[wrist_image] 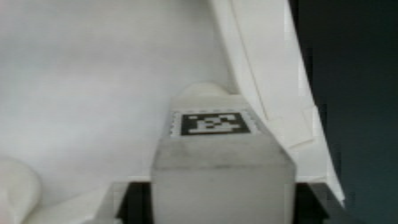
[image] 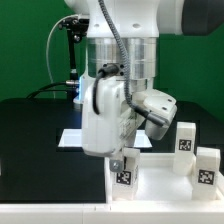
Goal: Assemble square table
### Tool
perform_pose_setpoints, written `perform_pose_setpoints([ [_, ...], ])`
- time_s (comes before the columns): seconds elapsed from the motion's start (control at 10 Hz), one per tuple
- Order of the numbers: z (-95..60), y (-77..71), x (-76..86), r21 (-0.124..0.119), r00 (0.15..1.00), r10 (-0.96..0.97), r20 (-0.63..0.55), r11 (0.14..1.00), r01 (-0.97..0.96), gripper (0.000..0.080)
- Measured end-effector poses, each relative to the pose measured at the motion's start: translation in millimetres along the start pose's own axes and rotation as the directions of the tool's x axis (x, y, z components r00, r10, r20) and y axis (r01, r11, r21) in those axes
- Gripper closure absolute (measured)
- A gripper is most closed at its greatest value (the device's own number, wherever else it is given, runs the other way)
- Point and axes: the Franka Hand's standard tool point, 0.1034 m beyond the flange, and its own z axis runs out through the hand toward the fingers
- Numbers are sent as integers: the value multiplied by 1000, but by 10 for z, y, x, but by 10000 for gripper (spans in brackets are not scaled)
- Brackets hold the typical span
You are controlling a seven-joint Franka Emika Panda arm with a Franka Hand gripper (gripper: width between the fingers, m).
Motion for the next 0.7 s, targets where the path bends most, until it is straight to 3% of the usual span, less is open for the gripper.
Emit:
perform_pose_setpoints([
  [0.4, 10, 17, -2, 1, 999, 46, -5, 999, -46, 512],
  [0.6, -11, 46, -71, 9, 999, 38, -1, 999, -38, 227],
  [0.7, -108, 71, -148, 13, 1000, 22, 12, 1000, -23, 227],
])
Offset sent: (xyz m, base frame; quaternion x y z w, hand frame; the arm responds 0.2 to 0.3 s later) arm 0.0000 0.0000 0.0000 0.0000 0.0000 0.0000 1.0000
